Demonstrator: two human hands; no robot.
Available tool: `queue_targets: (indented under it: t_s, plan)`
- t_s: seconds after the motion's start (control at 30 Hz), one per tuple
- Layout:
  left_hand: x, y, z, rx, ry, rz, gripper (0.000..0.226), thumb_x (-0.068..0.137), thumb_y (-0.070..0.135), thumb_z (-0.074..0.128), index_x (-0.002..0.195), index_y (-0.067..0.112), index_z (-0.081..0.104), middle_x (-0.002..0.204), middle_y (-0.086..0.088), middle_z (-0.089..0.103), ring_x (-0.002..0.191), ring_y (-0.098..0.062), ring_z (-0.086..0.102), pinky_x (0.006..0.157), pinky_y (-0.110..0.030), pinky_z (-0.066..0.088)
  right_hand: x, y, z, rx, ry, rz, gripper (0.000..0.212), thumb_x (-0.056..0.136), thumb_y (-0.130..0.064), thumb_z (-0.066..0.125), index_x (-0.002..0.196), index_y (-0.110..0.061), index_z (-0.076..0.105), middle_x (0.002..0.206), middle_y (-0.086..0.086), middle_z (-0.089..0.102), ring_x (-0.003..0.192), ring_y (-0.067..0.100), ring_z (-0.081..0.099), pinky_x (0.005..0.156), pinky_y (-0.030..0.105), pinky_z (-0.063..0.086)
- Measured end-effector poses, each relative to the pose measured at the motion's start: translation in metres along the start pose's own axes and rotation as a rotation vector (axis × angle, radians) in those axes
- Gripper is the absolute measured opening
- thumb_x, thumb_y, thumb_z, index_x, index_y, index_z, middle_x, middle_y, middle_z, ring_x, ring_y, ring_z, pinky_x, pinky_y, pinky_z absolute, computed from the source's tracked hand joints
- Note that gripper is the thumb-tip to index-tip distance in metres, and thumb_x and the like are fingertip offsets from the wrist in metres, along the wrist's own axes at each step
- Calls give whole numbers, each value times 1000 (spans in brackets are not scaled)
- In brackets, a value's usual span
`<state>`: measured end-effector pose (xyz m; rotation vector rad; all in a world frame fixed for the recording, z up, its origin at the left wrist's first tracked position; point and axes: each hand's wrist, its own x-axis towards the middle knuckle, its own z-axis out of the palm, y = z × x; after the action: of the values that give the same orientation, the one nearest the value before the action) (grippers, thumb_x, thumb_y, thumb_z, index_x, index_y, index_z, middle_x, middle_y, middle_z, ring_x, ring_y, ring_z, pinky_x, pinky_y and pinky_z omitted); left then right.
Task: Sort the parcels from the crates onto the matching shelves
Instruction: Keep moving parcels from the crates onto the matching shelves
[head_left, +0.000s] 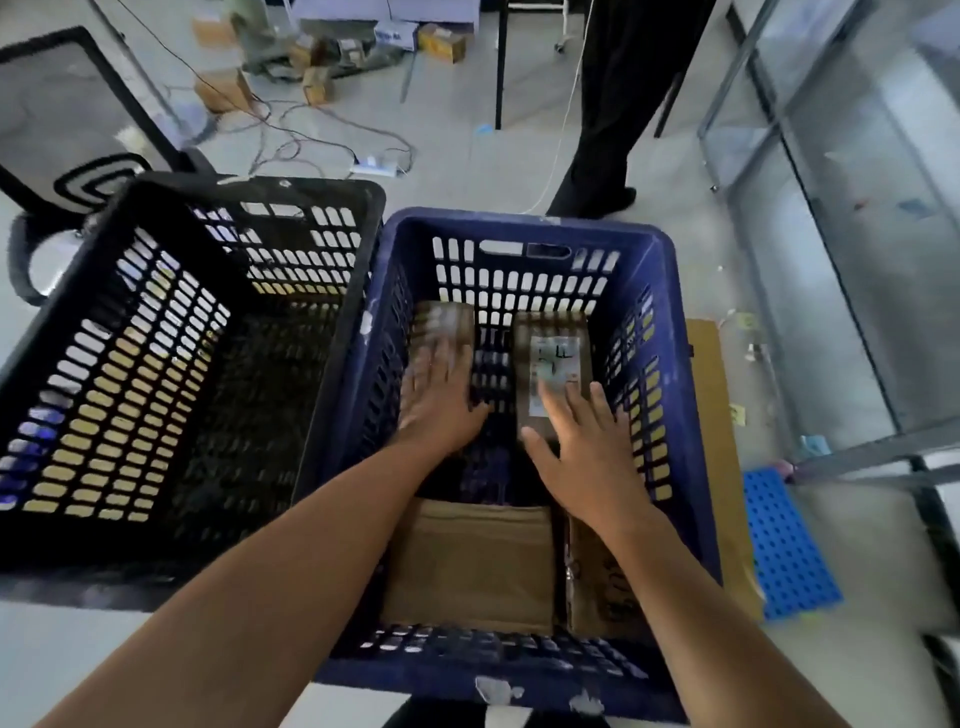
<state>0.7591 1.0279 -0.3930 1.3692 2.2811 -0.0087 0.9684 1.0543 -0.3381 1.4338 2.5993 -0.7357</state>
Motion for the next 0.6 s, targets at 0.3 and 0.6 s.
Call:
queue_targets:
  t_s: [0.3,0.6]
  plan:
    - [0,8,10,-83,55,-72,97,99,30,54,155,43,-24,164,7,-35,151,-30,-31,121,-64,11,15,-2,1,67,2,27,74,104,-62,34,165,-34,4,173,6,14,161,28,-4,127,61,5]
    - [-75,8,-34,-596,312,145,95,89,32,78,163,33,18,167,14,14,152,-3,17,119,-28,28,3,-8,-18,444,24,-18,80,102,-65,40,166,-31,6,173,1,18,161,23,4,129,56,8]
